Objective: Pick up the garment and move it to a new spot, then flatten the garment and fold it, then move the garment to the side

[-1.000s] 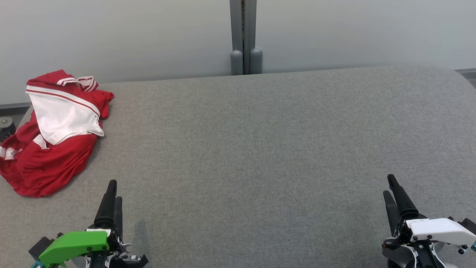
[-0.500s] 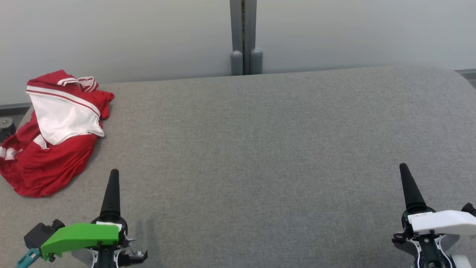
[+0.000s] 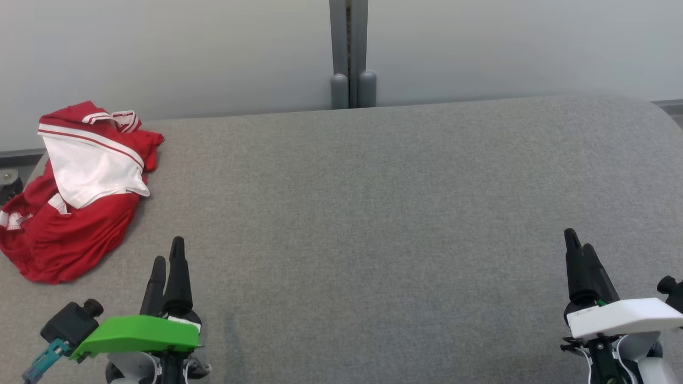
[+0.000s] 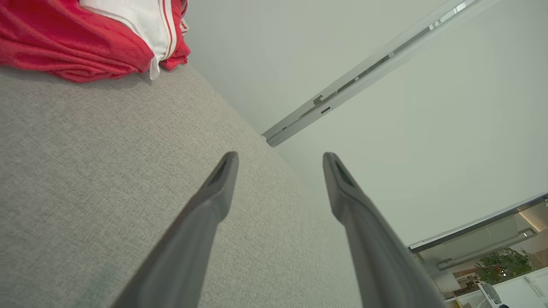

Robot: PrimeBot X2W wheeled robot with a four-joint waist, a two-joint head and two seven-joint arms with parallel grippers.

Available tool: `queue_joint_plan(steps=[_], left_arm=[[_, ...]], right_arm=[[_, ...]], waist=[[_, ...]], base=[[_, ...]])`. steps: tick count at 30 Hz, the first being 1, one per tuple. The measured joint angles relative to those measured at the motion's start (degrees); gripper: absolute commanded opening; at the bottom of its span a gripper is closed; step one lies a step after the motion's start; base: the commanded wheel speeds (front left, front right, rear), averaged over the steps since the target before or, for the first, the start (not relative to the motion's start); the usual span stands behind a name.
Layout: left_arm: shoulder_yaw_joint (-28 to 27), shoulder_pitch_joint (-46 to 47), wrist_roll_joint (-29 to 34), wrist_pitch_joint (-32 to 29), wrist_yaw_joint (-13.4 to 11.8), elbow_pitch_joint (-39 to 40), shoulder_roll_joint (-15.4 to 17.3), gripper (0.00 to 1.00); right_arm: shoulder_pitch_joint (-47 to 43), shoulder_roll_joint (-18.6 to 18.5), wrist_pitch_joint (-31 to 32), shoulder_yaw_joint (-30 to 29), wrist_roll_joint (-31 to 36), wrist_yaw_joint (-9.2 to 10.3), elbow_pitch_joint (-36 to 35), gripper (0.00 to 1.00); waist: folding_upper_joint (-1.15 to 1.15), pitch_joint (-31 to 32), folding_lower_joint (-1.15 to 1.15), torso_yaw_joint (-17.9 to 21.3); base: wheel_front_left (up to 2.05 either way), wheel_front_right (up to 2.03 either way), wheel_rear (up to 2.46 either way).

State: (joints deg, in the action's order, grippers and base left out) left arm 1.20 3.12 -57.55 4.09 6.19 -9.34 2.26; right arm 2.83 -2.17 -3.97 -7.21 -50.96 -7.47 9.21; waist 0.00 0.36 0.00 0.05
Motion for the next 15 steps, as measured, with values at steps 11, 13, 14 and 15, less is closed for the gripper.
queue_joint_plan(steps=[11,13,14,15], left_arm=[[1.2,-1.1,10.6,1.9,-0.6,-0.1,0.0,1.0],[1.5,-1.3,12.3,2.3,-0.6,-0.3,0.1,1.0],[1.5,-1.4,12.7,2.4,-0.6,-0.3,0.1,1.0],[1.5,-1.4,13.6,2.5,-0.6,-0.4,0.1,1.0]], right_arm=[[-1.0,-0.1,-1.9,2.6,12.9,0.0,-0.5,1.0],[-1.0,-0.1,-2.2,2.8,14.7,0.0,-0.2,1.0],[-1.0,-0.1,-2.4,2.9,15.4,0.0,-0.1,1.0],[-1.0,-0.1,-2.6,2.9,16.2,0.0,-0.1,1.0]], waist=[[0.0,-0.1,0.0,0.1],[0.0,-0.1,0.0,0.1],[0.0,-0.1,0.0,0.1],[0.0,-0.1,0.0,0.1]], base=[[0.0,0.0,0.0],[0.0,0.0,0.0],[0.0,0.0,0.0],[0.0,0.0,0.0]])
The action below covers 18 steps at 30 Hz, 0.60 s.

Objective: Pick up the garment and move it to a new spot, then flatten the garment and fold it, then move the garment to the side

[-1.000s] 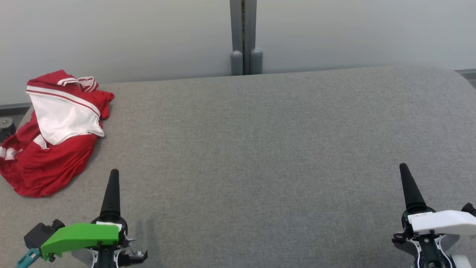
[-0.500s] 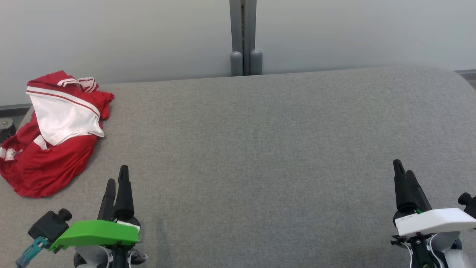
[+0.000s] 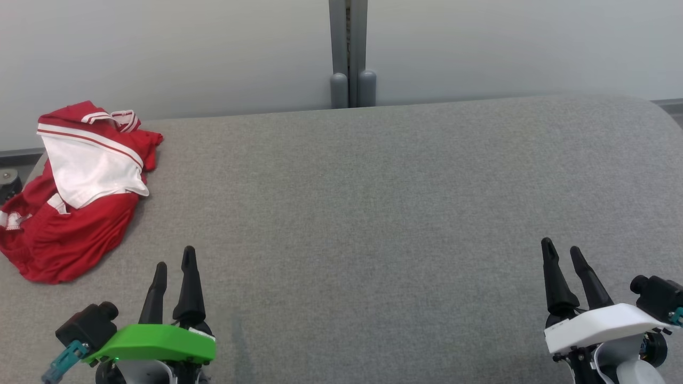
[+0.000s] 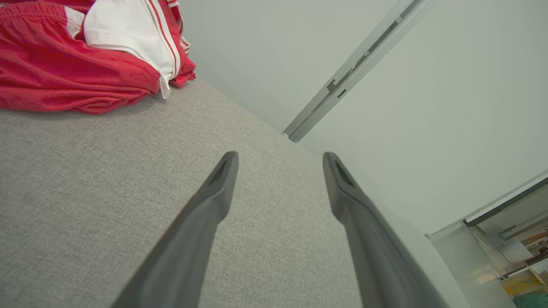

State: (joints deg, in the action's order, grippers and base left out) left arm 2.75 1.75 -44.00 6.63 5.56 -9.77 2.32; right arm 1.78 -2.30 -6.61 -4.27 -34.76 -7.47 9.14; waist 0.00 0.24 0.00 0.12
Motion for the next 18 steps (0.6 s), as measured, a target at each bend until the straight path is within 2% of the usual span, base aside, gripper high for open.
queue_joint_plan(steps=[18], left_arm=[[0.9,-1.1,10.6,2.8,0.1,-2.7,0.1,1.0]], right_arm=[[-0.3,-0.1,-2.7,0.5,13.2,-0.01,1.1,1.0]], waist=[[0.0,0.0,0.0,0.0]], base=[[0.0,0.0,0.0]])
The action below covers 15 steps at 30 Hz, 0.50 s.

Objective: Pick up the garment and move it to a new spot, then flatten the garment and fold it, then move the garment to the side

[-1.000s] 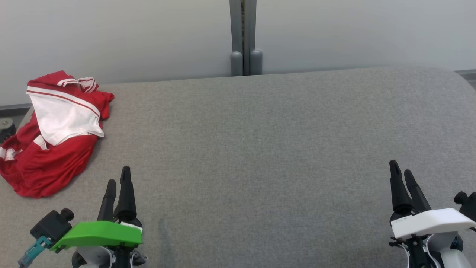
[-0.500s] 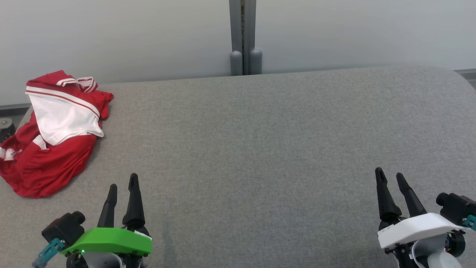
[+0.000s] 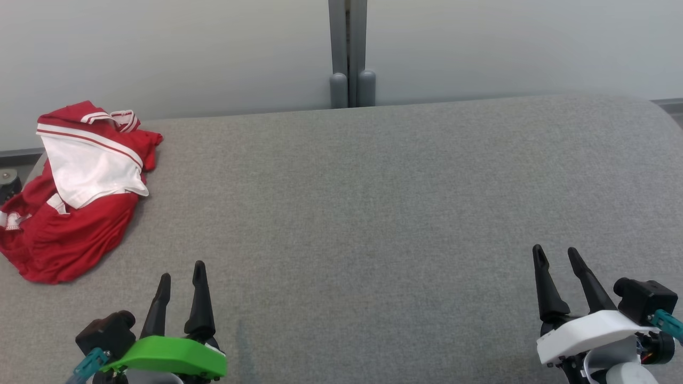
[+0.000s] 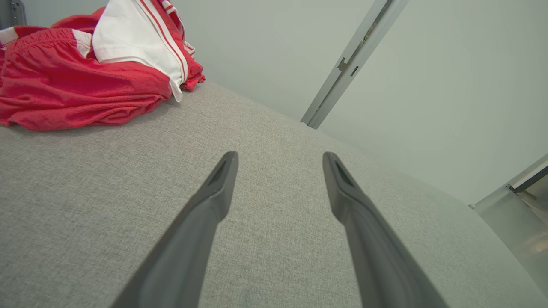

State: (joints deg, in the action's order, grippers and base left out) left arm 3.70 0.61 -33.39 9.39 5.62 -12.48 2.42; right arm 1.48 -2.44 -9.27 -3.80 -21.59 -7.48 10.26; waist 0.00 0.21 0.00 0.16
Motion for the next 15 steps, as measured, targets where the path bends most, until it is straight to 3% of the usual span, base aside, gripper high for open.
queue_joint_plan(steps=[15], left_arm=[[0.8,-0.1,6.0,1.9,0.2,-1.5,0.1,1.0]], right_arm=[[-0.5,-0.1,-2.0,0.7,9.4,0.0,0.2,1.0]], waist=[[0.0,-0.2,0.0,-0.1]], base=[[0.0,0.0,0.0]])
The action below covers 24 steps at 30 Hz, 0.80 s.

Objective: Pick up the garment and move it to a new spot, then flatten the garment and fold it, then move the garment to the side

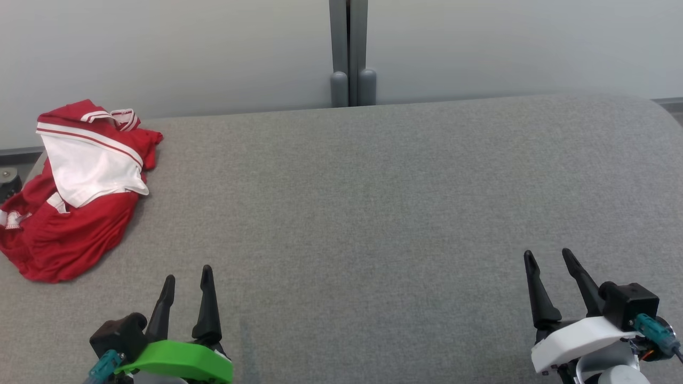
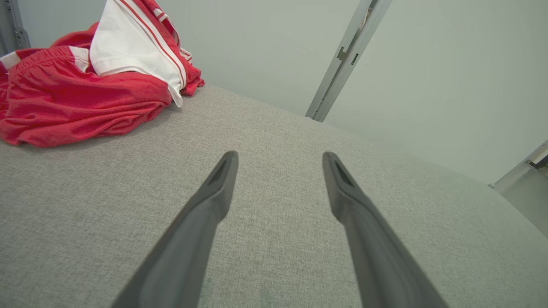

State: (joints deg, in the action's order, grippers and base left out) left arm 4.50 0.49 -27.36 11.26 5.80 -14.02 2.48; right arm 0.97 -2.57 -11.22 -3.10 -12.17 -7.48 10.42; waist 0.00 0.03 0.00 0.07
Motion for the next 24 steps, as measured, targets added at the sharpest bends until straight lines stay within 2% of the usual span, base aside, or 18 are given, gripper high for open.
queue_joint_plan(steps=[24], left_arm=[[0.7,-0.2,7.6,2.8,0.0,-2.9,0.1,1.0]], right_arm=[[-0.3,-0.1,-2.8,0.4,10.4,0.0,-0.7,1.0]], waist=[[0.0,-0.1,0.0,-0.1]], base=[[0.0,0.0,0.0]])
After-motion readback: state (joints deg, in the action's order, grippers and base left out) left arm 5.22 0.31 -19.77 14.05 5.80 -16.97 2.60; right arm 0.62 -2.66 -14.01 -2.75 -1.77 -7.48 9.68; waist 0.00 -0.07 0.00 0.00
